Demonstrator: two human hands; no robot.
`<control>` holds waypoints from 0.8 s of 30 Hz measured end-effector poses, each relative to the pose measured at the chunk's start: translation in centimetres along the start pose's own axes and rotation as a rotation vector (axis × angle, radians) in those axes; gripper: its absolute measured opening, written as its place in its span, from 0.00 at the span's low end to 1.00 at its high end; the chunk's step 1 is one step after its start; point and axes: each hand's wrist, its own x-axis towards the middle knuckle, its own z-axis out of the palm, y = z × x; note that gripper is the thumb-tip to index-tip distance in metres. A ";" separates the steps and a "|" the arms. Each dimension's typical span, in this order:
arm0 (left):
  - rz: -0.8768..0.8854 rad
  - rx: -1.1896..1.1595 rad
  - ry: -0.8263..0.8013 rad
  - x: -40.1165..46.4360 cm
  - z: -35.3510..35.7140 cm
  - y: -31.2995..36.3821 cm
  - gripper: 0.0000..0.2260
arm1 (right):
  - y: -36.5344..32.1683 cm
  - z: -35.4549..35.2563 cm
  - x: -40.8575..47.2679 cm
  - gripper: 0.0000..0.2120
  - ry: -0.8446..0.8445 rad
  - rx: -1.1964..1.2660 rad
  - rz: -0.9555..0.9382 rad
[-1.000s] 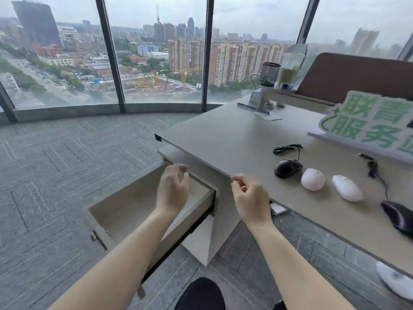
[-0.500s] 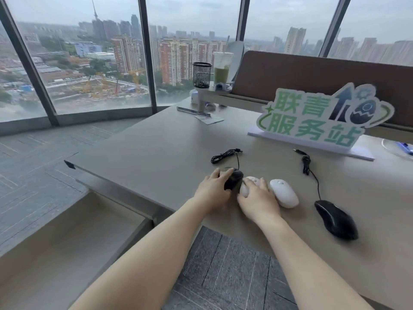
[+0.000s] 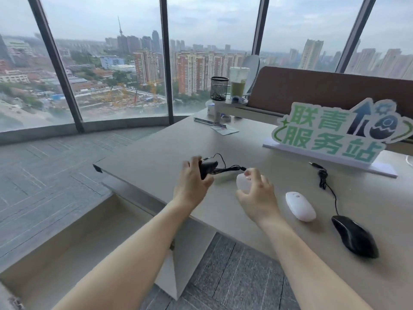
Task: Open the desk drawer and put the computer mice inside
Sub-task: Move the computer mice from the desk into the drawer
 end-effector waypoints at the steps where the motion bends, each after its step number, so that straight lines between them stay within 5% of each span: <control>1: 0.019 -0.016 0.062 -0.2 -2.2 -0.2 0.24 | -1.7 0.4 -0.2 0.21 0.001 0.050 -0.046; 10: -0.001 0.126 0.399 -5.0 -19.9 -6.1 0.23 | -15.6 7.4 -5.2 0.17 -0.134 0.445 -0.273; 14: -0.166 0.181 0.330 -7.5 -20.8 -12.7 0.23 | -17.6 13.7 -7.3 0.15 -0.340 0.406 -0.240; 24: -0.727 0.086 0.036 -12.0 -11.9 -28.0 0.24 | -15.4 29.7 -7.4 0.18 -0.711 -0.134 -0.084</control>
